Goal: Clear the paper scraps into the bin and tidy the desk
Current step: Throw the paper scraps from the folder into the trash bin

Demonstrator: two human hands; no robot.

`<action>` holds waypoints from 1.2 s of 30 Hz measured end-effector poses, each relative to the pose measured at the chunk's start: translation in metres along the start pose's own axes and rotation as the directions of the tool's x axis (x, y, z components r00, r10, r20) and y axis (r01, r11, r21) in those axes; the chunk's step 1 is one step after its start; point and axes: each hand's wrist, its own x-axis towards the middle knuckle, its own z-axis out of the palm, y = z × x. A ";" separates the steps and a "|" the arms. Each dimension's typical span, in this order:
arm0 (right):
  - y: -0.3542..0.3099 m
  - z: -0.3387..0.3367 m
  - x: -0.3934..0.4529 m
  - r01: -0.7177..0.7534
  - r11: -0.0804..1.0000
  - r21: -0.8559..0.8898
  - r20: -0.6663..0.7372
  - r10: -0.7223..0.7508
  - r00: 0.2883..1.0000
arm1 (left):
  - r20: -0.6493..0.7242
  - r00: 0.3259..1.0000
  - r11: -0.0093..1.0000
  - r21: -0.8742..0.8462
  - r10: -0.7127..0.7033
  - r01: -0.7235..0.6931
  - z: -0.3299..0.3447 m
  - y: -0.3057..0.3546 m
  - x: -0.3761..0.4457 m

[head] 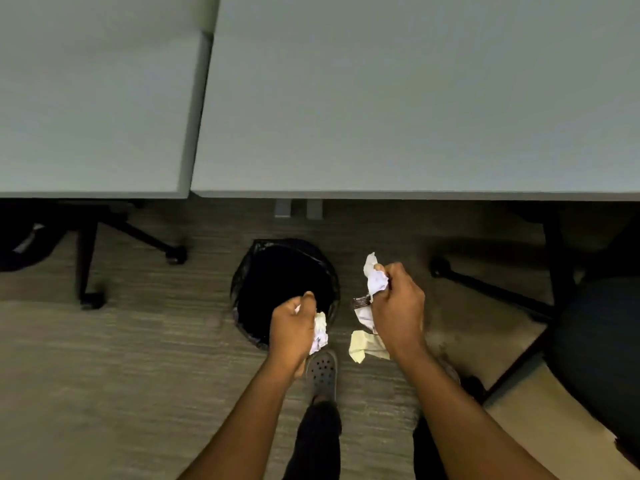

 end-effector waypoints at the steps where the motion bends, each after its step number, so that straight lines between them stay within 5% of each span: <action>1: 0.002 0.023 -0.001 0.002 1.000 -0.007 0.033 -0.002 0.999 | -0.039 0.999 0.999 -0.023 -0.030 0.029 -0.014 -0.014 0.013; 11: 0.034 0.212 0.002 0.094 0.992 -0.078 0.204 -0.077 0.976 | -0.391 0.891 0.966 -0.202 -0.229 0.159 -0.058 -0.114 0.135; 15: 0.061 0.251 0.013 0.127 0.978 -0.168 0.316 -0.069 0.946 | -0.437 0.881 0.984 -0.102 -0.179 0.149 -0.058 -0.140 0.171; 19: 0.093 0.265 0.019 0.270 0.920 -0.285 0.551 -0.073 0.831 | -0.281 0.955 0.973 0.174 -0.100 0.153 -0.060 -0.149 0.174; 24: 0.109 0.251 0.013 0.450 0.769 -0.453 0.656 -0.054 0.753 | -0.015 0.999 0.803 0.595 0.047 -0.028 -0.064 -0.166 0.160; 28: 0.103 0.234 0.004 0.550 0.694 -0.464 0.691 -0.104 0.715 | 0.019 0.995 0.715 0.694 0.102 -0.087 -0.064 -0.171 0.149; 36: 0.086 0.185 -0.015 0.477 0.768 -0.427 0.660 -0.096 0.745 | 0.056 0.987 0.646 0.750 0.153 -0.143 -0.056 -0.154 0.114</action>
